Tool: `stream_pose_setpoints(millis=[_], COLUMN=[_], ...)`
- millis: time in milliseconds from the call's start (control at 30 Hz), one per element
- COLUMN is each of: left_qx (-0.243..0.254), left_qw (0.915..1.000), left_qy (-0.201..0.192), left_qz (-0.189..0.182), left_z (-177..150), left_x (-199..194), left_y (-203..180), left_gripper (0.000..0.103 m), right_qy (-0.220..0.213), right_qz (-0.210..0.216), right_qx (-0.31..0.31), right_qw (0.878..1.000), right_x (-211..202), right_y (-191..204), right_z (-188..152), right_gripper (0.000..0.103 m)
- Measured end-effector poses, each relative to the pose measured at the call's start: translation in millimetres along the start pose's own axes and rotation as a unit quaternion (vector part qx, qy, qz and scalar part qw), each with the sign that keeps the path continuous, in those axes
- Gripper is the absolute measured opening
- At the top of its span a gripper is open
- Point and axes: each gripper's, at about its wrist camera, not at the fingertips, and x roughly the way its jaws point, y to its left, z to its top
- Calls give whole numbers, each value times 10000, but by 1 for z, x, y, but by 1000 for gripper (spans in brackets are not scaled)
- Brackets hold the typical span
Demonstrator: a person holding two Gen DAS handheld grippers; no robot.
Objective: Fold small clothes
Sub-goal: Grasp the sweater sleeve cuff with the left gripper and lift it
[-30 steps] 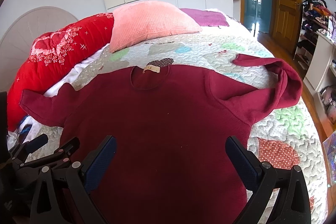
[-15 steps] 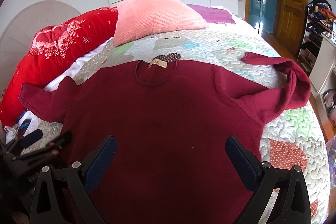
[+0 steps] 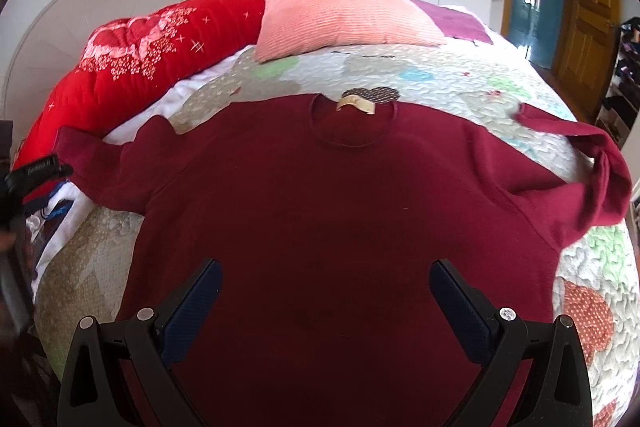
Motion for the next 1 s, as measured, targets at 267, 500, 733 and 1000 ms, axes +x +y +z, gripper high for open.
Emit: stream_pose_setpoints(millis=[267, 500, 733, 1000], left_qx=[-405, 365, 456, 1852], left_qw=[9991, 9985, 9929, 9444], left_qy=[87, 300, -493, -555], left_qz=[-27, 289, -983, -2660], left_z=[38, 40, 27, -43], left_x=[55, 79, -31, -129], left_y=[17, -6, -30, -171], left_gripper=[86, 13, 11, 8], right_qy=[300, 451, 399, 42], right_qz=[169, 167, 208, 140], right_qx=[-64, -116, 252, 483], right_qw=[9994, 9988, 9987, 9987], right_x=[24, 36, 36, 9], right_y=[12, 11, -9, -31], right_z=[4, 2, 4, 7], right_gripper=[103, 103, 103, 103])
